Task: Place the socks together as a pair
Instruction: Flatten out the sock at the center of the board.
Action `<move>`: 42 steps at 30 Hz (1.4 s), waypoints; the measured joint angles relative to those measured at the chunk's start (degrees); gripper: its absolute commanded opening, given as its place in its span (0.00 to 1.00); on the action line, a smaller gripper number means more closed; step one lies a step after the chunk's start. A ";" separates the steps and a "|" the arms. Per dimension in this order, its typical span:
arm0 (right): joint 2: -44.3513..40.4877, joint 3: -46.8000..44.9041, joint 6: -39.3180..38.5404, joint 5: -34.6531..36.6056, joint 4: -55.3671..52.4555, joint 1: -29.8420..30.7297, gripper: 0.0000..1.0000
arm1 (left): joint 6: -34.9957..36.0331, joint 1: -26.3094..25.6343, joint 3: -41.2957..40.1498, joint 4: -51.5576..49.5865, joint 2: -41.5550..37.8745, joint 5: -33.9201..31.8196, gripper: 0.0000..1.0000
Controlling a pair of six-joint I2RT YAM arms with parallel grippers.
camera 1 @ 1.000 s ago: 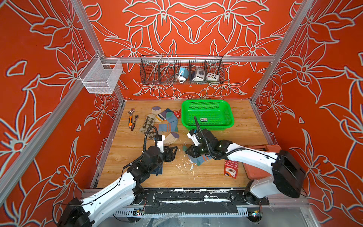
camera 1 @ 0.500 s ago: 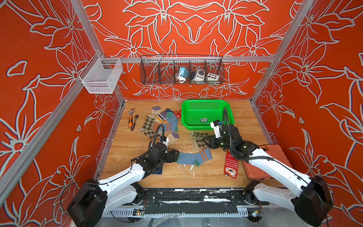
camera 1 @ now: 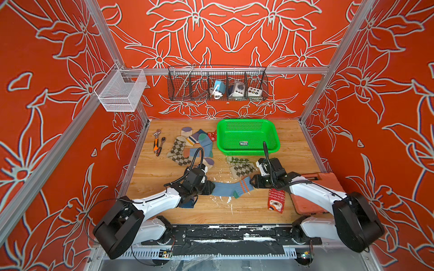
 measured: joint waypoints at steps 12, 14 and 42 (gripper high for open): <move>-8.87 1.31 -1.33 2.47 -5.75 2.56 0.00 | 0.76 0.00 0.39 1.27 -1.03 1.25 0.00; -12.09 3.08 -1.70 5.33 -9.22 4.33 0.00 | 0.74 0.00 0.39 1.40 -1.55 1.22 0.00; -6.95 1.60 -3.65 16.83 -10.60 4.26 0.52 | -0.24 6.69 -3.06 0.22 -7.65 -0.42 0.10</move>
